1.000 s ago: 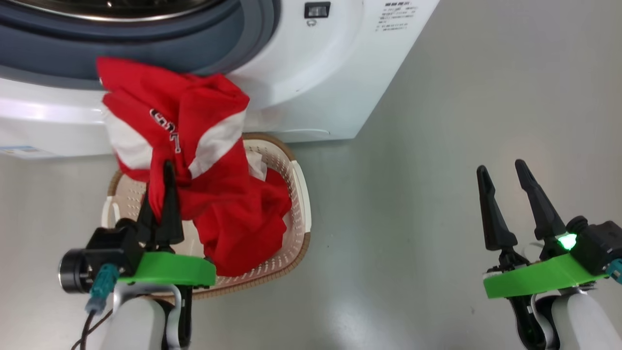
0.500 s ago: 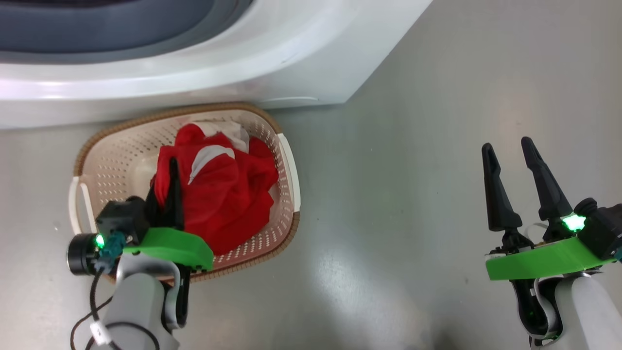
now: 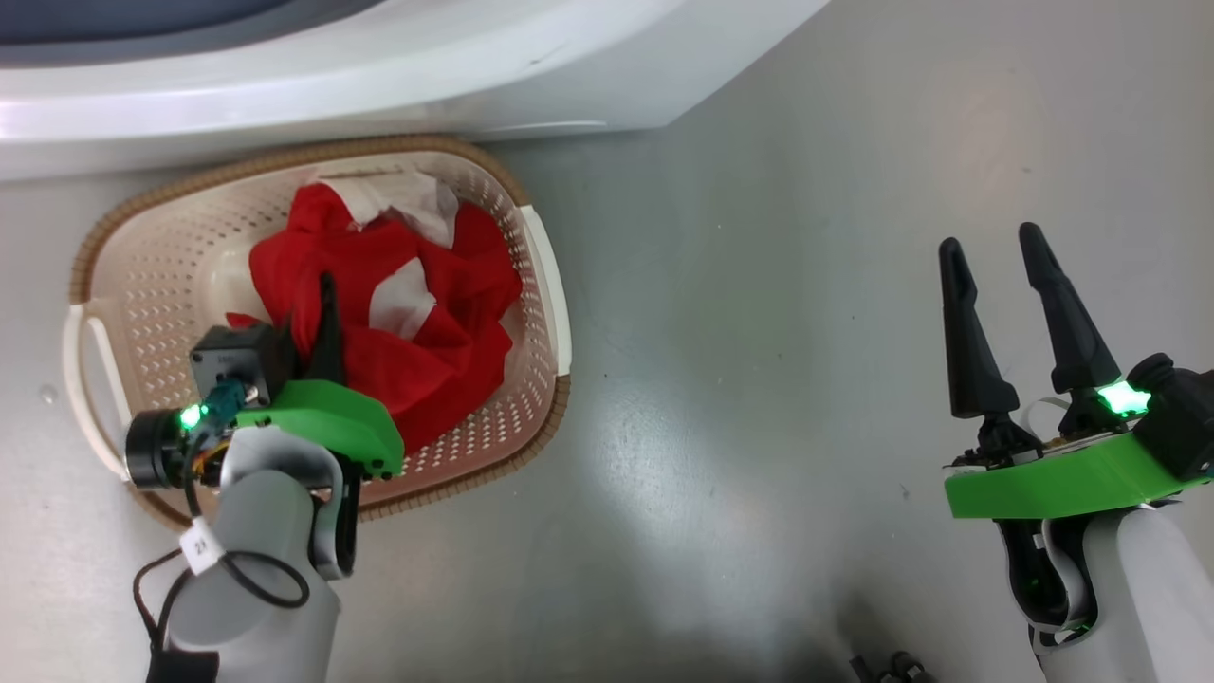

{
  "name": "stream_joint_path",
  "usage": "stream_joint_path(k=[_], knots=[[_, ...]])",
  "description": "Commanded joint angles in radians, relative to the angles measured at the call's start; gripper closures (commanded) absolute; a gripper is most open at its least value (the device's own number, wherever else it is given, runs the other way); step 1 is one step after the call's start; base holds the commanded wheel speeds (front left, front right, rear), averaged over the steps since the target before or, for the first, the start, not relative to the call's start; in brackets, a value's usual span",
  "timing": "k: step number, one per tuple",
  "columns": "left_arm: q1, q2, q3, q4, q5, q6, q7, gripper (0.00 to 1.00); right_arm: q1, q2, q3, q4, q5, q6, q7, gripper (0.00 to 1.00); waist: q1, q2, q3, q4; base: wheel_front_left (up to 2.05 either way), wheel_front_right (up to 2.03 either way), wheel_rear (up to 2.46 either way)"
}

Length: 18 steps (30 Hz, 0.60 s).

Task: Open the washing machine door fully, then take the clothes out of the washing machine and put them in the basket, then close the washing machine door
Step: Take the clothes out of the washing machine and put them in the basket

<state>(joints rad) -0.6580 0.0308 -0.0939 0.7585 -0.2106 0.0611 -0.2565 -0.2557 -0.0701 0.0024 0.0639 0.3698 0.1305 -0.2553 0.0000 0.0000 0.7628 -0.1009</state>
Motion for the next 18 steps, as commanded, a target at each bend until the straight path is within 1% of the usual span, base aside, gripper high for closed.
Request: stream_joint_path(k=[1,3,4,5,8,10,11,14,15,16,18], knots=[[0.008,0.019,0.024,0.005,0.009,0.001,-0.005,1.0,0.009,-0.01,0.023,-0.023,0.01,0.0,-0.006,0.0,0.0,0.0,0.017,-0.006,0.0,0.0,0.0],[-0.011,0.019,0.025,0.038,0.011,0.0,-0.005,1.0,0.007,-0.01,0.026,-0.025,0.01,0.0,-0.006,0.0,0.0,0.0,0.026,-0.008,0.0,0.0,0.0],[-0.019,0.019,0.026,0.051,0.011,0.0,-0.005,0.96,0.006,-0.01,0.027,-0.025,0.01,0.0,-0.006,0.0,0.0,0.0,0.029,-0.008,0.0,0.0,0.0],[-0.027,0.019,0.029,0.061,0.012,-0.001,-0.005,0.89,0.005,-0.01,0.029,-0.025,0.01,0.0,-0.006,0.0,0.0,0.0,0.032,-0.008,0.0,0.0,0.0],[-0.042,0.019,0.034,0.078,0.014,-0.001,-0.005,0.73,0.002,-0.011,0.031,-0.024,0.01,0.0,-0.006,0.0,0.0,0.0,0.034,-0.009,0.0,0.0,0.0],[-0.046,0.019,0.036,0.081,0.015,-0.001,-0.005,0.6,0.002,-0.012,0.03,-0.023,0.01,0.0,-0.006,0.0,0.0,0.0,0.032,-0.009,0.0,0.0,0.0],[-0.046,0.019,0.037,0.08,0.014,-0.001,-0.005,0.53,0.002,-0.012,0.03,-0.022,0.01,0.0,-0.006,0.0,0.0,0.0,0.03,-0.008,0.0,0.0,0.0],[-0.041,0.019,0.04,0.077,0.01,0.001,-0.005,0.11,0.004,-0.013,0.028,-0.018,0.009,0.0,-0.006,0.0,0.0,0.0,0.018,-0.004,0.0,0.0,0.0],[-0.037,0.019,0.043,0.075,0.009,0.001,-0.005,0.02,0.004,-0.013,0.029,-0.018,0.008,0.0,-0.006,0.0,0.0,0.0,0.014,-0.003,0.0,0.0,0.0],[-0.033,0.019,0.044,0.073,0.007,0.001,-0.005,0.0,0.004,-0.013,0.03,-0.018,0.008,0.0,-0.006,0.0,0.0,0.0,0.008,-0.001,0.0,0.0,0.0],[-0.024,0.019,0.046,0.068,0.005,0.0,-0.005,0.0,0.005,-0.013,0.03,-0.015,0.006,0.0,-0.006,0.0,0.0,0.0,-0.005,0.003,0.0,0.0,0.0]])
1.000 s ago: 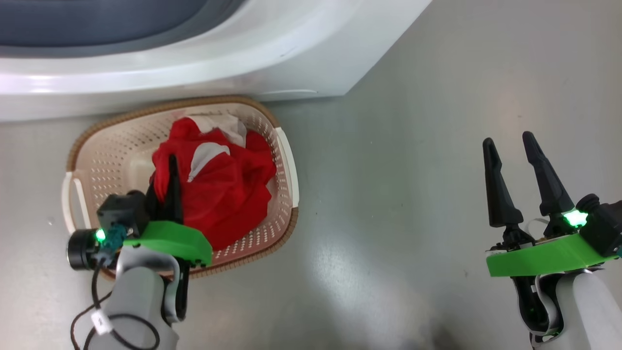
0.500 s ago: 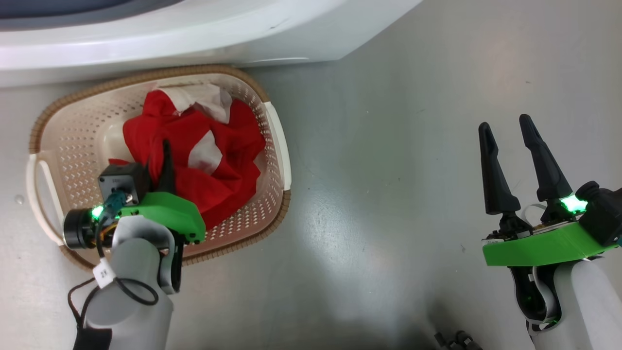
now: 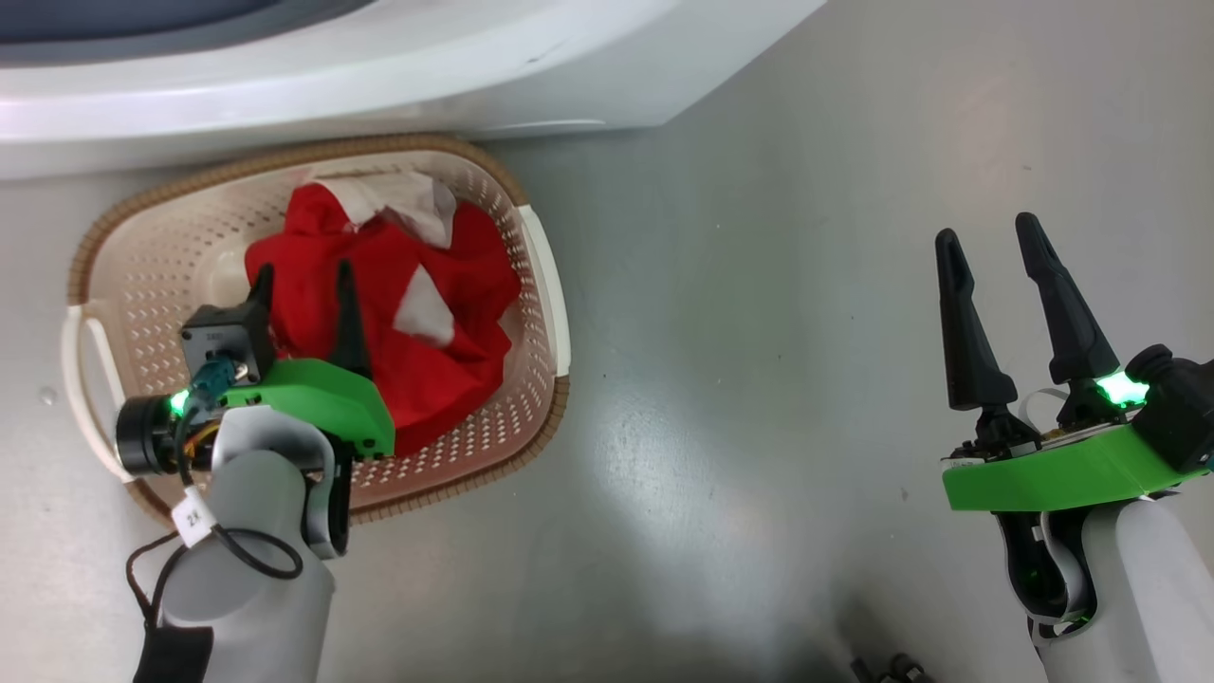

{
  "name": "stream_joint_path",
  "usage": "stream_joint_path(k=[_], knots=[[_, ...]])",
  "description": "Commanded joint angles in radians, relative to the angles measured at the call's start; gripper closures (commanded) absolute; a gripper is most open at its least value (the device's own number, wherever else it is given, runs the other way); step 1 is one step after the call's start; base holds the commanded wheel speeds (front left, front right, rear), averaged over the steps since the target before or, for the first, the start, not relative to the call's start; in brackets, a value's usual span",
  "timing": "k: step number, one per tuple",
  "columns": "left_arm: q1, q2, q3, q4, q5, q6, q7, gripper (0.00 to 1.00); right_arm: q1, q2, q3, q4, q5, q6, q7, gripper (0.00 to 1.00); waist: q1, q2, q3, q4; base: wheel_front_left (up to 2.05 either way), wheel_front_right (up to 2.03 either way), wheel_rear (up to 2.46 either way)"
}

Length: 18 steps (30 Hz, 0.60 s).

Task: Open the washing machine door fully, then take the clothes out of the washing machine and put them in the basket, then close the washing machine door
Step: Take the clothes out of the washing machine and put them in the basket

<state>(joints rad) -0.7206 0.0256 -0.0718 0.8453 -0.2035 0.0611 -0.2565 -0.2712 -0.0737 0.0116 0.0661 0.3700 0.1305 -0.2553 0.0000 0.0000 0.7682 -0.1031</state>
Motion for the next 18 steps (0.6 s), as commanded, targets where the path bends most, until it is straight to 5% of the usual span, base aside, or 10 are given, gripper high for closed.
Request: stream_joint_path(k=[1,18], knots=[[0.044,0.025,0.026,-0.025,-0.005,0.001,-0.005,0.0,0.022,-0.01,0.021,-0.017,0.006,0.0,-0.006,0.0,0.0,0.0,-0.018,0.006,0.0,0.0,0.0],[0.192,0.025,0.062,-0.177,-0.014,-0.025,-0.005,0.0,0.081,-0.011,0.023,0.023,-0.009,0.0,-0.006,0.0,0.0,0.0,-0.229,0.046,0.0,0.0,0.0]])
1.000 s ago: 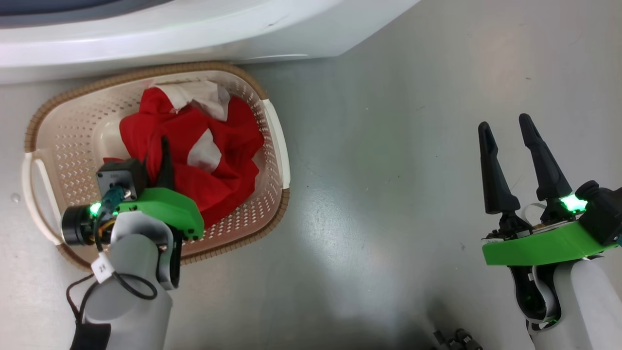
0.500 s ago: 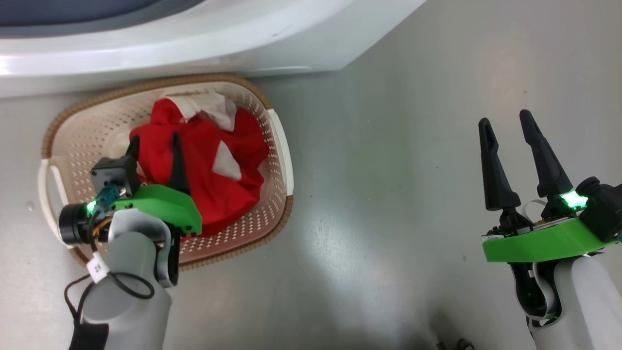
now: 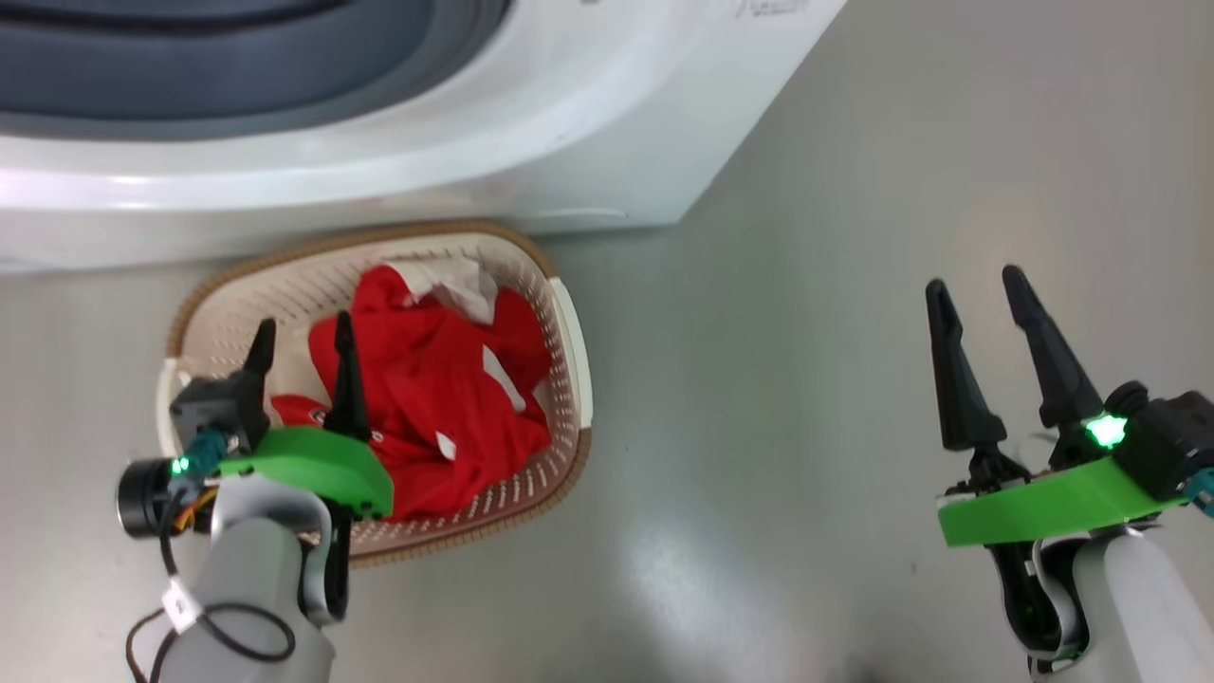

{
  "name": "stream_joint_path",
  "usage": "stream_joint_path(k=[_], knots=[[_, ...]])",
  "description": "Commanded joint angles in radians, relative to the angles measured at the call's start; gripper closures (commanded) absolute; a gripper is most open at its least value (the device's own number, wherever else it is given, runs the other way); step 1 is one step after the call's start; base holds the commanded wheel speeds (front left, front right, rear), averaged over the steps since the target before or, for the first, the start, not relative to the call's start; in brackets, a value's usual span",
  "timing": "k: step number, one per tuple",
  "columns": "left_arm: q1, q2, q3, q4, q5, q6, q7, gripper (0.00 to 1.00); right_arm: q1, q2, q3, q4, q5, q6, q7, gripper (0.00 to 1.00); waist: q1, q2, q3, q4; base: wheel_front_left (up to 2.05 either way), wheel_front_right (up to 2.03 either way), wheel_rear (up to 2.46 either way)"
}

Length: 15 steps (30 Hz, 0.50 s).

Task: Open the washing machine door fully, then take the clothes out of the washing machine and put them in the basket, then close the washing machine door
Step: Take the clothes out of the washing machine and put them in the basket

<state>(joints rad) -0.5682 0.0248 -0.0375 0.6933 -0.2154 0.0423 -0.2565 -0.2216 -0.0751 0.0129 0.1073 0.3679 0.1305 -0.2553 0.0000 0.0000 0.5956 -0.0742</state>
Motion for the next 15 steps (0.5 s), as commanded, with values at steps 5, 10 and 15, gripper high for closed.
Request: stream_joint_path(k=[5,10,15], knots=[[0.095,0.025,0.038,-0.091,0.007,-0.02,-0.005,0.0,0.056,-0.01,0.019,-0.004,-0.011,0.0,-0.006,0.0,0.0,0.0,-0.129,0.028,0.0,0.0,0.0],[0.141,0.025,0.049,-0.13,0.014,-0.028,-0.005,0.0,0.079,-0.006,0.021,0.004,-0.016,0.0,-0.006,0.0,0.0,0.0,-0.185,0.035,0.0,0.0,0.0],[0.195,0.025,0.055,-0.18,0.023,-0.046,-0.005,0.0,0.111,-0.003,0.024,0.014,-0.021,0.0,-0.006,0.0,0.0,0.0,-0.251,0.042,0.0,0.0,0.0]])
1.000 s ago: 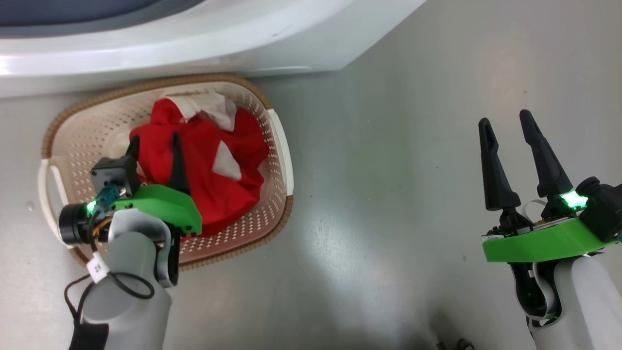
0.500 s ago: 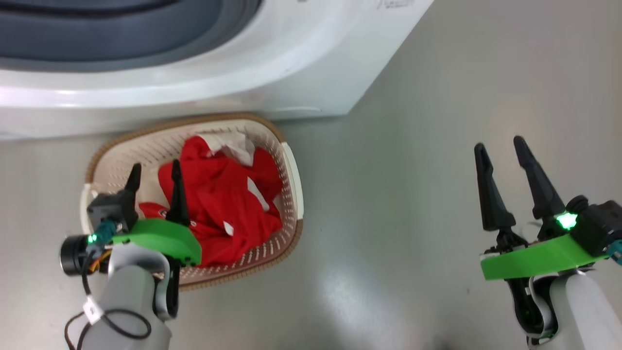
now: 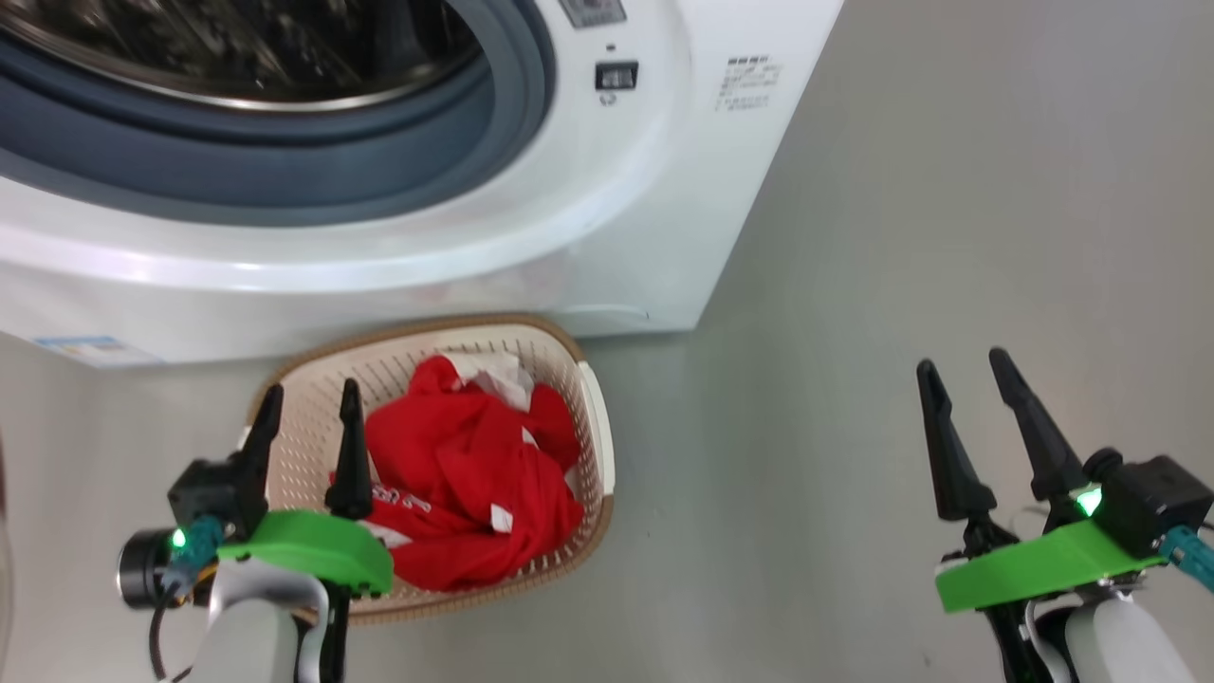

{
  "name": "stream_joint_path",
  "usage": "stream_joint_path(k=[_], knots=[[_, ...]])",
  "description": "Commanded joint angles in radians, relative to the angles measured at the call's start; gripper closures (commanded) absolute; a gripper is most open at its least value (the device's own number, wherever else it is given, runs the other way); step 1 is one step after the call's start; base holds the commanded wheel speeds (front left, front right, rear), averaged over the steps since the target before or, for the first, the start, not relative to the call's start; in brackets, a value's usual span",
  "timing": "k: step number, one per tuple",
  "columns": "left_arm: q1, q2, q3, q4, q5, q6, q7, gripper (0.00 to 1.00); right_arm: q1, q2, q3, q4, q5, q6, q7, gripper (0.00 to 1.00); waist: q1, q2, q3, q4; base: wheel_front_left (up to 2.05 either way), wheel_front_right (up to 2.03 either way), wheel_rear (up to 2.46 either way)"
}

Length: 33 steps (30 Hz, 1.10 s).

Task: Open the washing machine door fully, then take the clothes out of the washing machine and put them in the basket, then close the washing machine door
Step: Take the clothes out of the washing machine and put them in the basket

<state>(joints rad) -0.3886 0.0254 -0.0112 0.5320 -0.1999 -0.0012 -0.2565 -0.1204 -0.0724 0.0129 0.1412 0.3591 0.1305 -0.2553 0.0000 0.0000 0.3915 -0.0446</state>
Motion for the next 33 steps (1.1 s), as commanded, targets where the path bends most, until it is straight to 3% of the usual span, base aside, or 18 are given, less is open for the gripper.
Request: stream_joint_path(k=[1,16,33], knots=[[0.026,0.025,0.031,-0.029,0.009,-0.004,-0.005,0.0,0.017,-0.004,0.023,-0.019,-0.013,0.0,-0.006,0.0,0.0,0.0,-0.059,0.014,0.0,0.0,0.0],[0.187,0.025,0.047,-0.183,0.038,-0.035,-0.005,0.0,0.146,0.007,0.0,-0.007,-0.027,0.0,-0.006,0.0,0.0,0.0,-0.213,0.037,0.0,0.0,0.0],[0.391,0.025,0.037,-0.353,0.026,-0.031,-0.005,0.0,0.231,0.012,-0.018,-0.011,-0.038,0.0,-0.006,0.0,0.0,0.0,-0.289,0.046,0.0,0.0,0.0]])
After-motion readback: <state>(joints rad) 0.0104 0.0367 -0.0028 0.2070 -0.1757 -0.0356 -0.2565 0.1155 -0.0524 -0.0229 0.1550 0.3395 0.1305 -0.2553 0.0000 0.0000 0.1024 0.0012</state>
